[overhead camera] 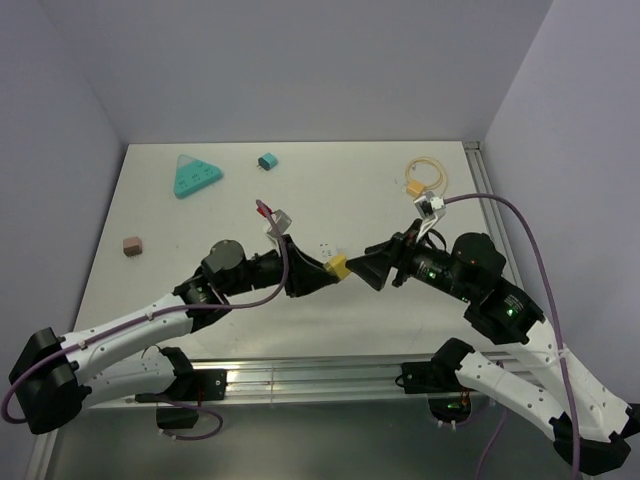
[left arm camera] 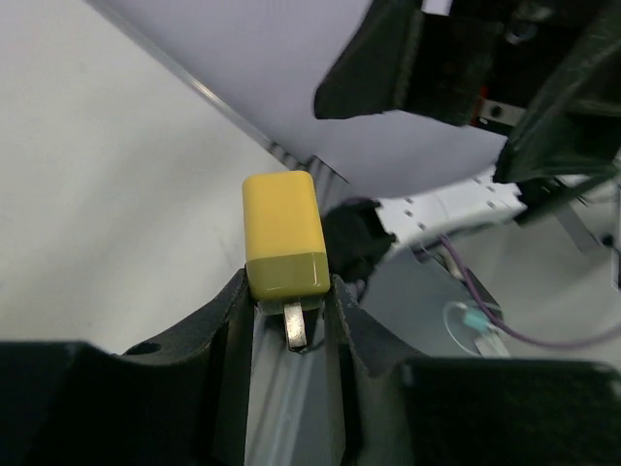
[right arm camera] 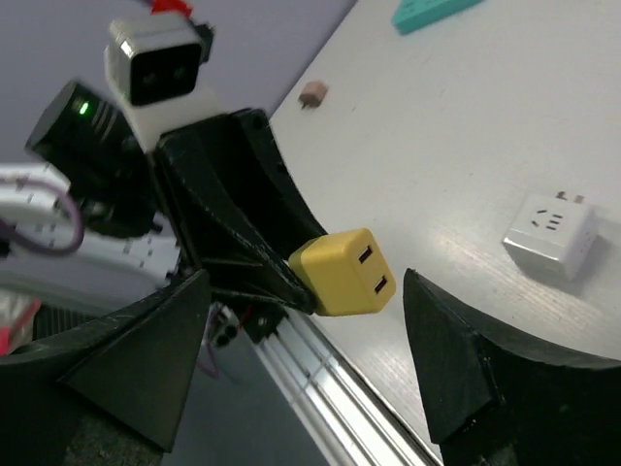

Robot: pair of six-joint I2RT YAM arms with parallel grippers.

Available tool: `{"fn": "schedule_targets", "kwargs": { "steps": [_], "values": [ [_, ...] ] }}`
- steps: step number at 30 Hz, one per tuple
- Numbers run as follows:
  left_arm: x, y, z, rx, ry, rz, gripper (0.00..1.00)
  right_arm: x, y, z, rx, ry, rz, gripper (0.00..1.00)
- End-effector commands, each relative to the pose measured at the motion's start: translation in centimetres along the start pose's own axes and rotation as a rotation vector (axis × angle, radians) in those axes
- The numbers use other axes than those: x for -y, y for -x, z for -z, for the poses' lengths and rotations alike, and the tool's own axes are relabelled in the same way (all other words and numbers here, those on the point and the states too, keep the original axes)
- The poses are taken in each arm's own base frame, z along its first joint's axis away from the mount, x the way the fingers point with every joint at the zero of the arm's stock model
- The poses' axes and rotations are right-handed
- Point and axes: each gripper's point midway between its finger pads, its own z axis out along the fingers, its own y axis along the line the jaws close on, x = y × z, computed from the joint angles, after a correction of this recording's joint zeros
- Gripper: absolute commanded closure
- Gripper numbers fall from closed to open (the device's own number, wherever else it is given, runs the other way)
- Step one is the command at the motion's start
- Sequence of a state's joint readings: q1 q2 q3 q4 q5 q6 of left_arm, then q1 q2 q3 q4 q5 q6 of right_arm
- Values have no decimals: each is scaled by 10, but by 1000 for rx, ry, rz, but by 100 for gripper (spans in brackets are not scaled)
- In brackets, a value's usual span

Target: Insert the plug

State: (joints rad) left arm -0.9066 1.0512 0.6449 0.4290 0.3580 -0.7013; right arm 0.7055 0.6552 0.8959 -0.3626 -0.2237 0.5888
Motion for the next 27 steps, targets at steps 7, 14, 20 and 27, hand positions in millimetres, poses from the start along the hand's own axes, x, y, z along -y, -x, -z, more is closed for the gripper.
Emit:
{"fn": "schedule_targets", "kwargs": {
  "steps": [7,14,20,27],
  "values": [
    [74,-14,37,-94,-379,-32,100,-43,-54,21,-229,364,132,34],
    [81,-17,43,-99,-427,-22,100,-53,-64,26,-266,453,111,37],
    [83,-16,42,-97,-444,-24,100,-57,-71,25,-288,505,91,42],
    [85,-19,43,-102,-464,-23,100,-60,-72,22,-299,535,91,48]
  ]
}}
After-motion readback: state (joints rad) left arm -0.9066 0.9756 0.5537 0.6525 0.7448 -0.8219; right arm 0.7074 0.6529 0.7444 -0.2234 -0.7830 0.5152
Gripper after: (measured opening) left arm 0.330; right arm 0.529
